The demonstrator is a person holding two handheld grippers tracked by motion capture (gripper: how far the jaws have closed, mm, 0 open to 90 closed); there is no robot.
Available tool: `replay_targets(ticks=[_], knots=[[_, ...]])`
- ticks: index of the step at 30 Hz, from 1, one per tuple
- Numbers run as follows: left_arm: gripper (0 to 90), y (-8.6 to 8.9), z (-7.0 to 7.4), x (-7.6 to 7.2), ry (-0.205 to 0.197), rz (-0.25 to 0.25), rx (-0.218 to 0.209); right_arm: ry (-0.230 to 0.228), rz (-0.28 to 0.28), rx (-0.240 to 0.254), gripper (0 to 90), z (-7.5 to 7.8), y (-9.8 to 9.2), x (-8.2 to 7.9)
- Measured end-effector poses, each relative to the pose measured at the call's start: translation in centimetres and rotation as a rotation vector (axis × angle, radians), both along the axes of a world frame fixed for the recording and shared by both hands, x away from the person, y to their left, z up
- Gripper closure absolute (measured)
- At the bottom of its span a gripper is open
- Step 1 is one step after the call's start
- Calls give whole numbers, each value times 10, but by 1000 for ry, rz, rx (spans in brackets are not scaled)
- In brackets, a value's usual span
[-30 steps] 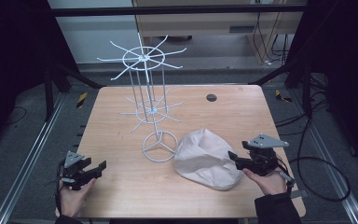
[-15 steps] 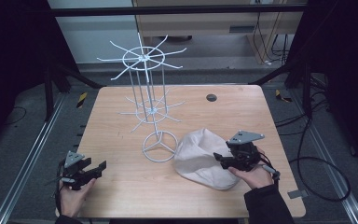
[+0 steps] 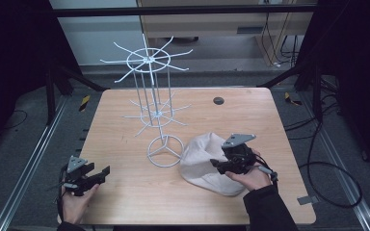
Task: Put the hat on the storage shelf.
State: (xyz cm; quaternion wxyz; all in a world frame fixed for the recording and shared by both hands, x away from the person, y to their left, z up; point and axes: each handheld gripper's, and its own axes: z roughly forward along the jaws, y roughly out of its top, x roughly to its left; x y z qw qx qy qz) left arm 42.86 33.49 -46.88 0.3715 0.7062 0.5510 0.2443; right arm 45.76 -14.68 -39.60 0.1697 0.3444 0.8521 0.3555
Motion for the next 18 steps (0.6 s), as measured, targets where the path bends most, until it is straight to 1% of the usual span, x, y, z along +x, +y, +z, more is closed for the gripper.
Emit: replay_targets(ticks=[9,12,18], knots=[[328,0,0,0,6,0,4,30,37,-46,426,-7,8,3],[328,0,-1,1,5,1,2,33,46,-51,434,-9,10,3],[329,0,-1,1,6,2,4,55,65,-83,478,-18,14,7]])
